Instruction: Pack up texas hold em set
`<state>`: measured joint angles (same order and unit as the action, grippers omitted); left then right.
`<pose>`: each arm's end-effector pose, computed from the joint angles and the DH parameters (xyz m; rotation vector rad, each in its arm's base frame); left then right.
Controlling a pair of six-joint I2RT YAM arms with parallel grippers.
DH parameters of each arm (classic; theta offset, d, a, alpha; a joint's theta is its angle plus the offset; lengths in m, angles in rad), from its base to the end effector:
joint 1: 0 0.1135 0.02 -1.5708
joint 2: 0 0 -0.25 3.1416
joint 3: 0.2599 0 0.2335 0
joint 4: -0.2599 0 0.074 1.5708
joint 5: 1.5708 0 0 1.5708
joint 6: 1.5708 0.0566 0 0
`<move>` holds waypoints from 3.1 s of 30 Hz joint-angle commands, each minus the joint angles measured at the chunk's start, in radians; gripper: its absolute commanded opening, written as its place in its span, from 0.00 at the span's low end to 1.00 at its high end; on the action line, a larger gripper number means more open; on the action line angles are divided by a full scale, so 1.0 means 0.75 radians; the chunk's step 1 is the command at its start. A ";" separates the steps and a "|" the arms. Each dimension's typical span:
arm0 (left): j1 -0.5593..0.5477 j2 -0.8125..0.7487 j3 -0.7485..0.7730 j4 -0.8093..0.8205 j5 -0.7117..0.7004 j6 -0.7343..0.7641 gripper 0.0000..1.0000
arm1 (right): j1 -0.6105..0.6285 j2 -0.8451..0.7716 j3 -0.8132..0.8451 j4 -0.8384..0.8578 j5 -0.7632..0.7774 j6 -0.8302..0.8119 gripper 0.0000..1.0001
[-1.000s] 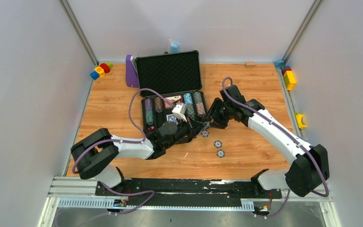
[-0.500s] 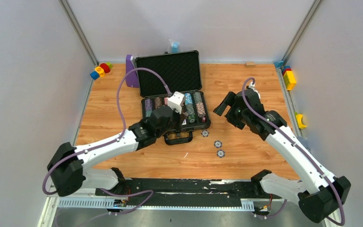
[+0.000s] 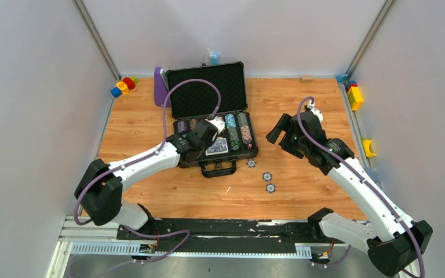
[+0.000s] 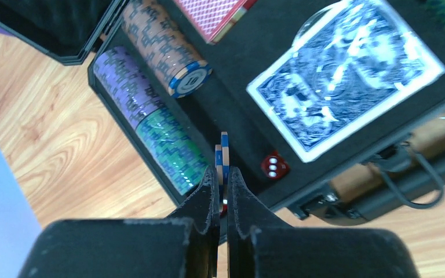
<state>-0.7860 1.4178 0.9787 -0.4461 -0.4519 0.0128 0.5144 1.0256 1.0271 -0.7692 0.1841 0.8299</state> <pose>0.2230 -0.1883 0.2223 0.7333 2.2310 0.1834 0.1872 0.0939 0.2976 0.4633 2.3220 0.4547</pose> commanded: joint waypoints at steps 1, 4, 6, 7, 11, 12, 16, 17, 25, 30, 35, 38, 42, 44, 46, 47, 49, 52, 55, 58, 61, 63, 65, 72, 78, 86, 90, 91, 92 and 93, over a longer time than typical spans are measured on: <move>0.043 0.044 0.077 0.000 -0.072 0.111 0.00 | -0.003 -0.039 -0.015 0.008 0.022 -0.057 0.82; 0.051 0.093 0.077 0.077 -0.076 0.179 0.00 | -0.003 -0.047 -0.017 0.007 0.019 -0.077 0.82; 0.059 0.134 0.081 0.119 -0.080 0.225 0.00 | -0.003 -0.055 -0.014 0.007 0.016 -0.088 0.82; 0.067 0.149 0.087 0.128 -0.074 0.245 0.00 | -0.001 -0.058 -0.014 0.009 0.015 -0.091 0.81; 0.091 0.232 0.114 0.169 -0.005 0.365 0.00 | -0.002 -0.067 -0.013 0.009 0.016 -0.098 0.82; 0.096 0.237 0.119 0.186 0.023 0.383 0.00 | -0.003 -0.068 -0.013 0.009 0.014 -0.098 0.82; 0.128 0.239 0.109 0.252 0.059 0.425 0.00 | -0.003 -0.067 -0.021 0.008 0.005 -0.091 0.81; 0.133 0.243 0.107 0.262 0.063 0.441 0.00 | -0.003 -0.067 -0.022 0.008 0.000 -0.090 0.81; 0.162 0.285 0.091 0.345 0.168 0.563 0.00 | -0.002 -0.069 -0.023 0.008 -0.018 -0.084 0.81; 0.166 0.324 0.106 0.332 0.143 0.578 0.00 | -0.003 -0.069 -0.020 0.007 -0.025 -0.073 0.81; 0.167 0.334 0.110 0.332 0.100 0.570 0.22 | -0.002 -0.067 -0.027 0.008 -0.036 -0.068 0.81; 0.167 0.332 0.109 0.346 0.057 0.560 0.33 | -0.003 -0.070 -0.028 0.009 -0.040 -0.066 0.81; 0.167 0.326 0.102 0.362 0.022 0.556 0.37 | -0.003 -0.073 -0.027 0.008 -0.046 -0.062 0.81; 0.168 0.322 0.095 0.368 0.006 0.556 0.37 | -0.003 -0.071 -0.026 0.008 -0.048 -0.061 0.81; 0.168 0.315 0.091 0.370 -0.009 0.554 0.37 | -0.002 -0.069 -0.027 0.009 -0.053 -0.060 0.81; 0.168 0.307 0.090 0.371 -0.013 0.551 0.37 | -0.003 -0.068 -0.026 0.009 -0.055 -0.059 0.81; 0.168 0.287 0.082 0.373 -0.022 0.545 0.37 | -0.002 -0.065 -0.026 0.009 -0.058 -0.059 0.80; 0.166 0.255 0.073 0.349 0.001 0.526 0.39 | -0.002 -0.063 -0.023 0.008 -0.058 -0.059 0.80; 0.166 0.223 0.078 0.299 0.009 0.475 0.46 | -0.003 -0.065 -0.022 0.008 -0.058 -0.061 0.80; 0.166 0.197 0.097 0.253 0.010 0.390 0.47 | -0.003 -0.066 -0.021 0.007 -0.056 -0.060 0.80; 0.167 0.133 0.086 0.233 -0.008 0.246 0.48 | -0.003 -0.064 -0.023 0.009 -0.055 -0.053 0.80; 0.167 0.067 0.059 0.232 0.007 0.145 0.51 | -0.003 -0.065 -0.026 0.009 -0.055 -0.049 0.80; 0.167 -0.005 0.020 0.240 0.027 0.024 0.57 | -0.002 -0.064 -0.031 0.013 -0.055 -0.047 0.80; 0.167 -0.093 -0.068 0.226 0.062 -0.357 0.81 | -0.003 -0.067 -0.034 0.013 -0.063 -0.049 0.80; 0.167 -0.001 -0.032 0.157 0.088 -0.448 0.80 | -0.003 -0.075 -0.040 0.015 -0.057 -0.055 0.80; 0.167 0.051 -0.014 0.074 0.098 -0.447 0.69 | -0.002 -0.075 -0.037 0.015 -0.059 -0.059 0.81; 0.169 0.051 -0.024 0.073 0.082 -0.443 0.71 | -0.003 -0.072 -0.031 0.016 -0.067 -0.061 0.80; 0.169 0.055 -0.023 0.074 0.077 -0.442 0.71 | -0.003 -0.073 -0.032 0.015 -0.067 -0.063 0.80; 0.169 0.059 -0.023 0.075 0.074 -0.438 0.71 | -0.002 -0.074 -0.031 0.016 -0.066 -0.063 0.80; 0.168 0.064 -0.020 0.078 0.070 -0.436 0.71 | -0.003 -0.076 -0.030 0.016 -0.066 -0.063 0.80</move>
<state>-0.6651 1.4574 0.9409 -0.3916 -0.3775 -0.2981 0.5144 0.9913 0.9955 -0.7685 0.1387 0.7853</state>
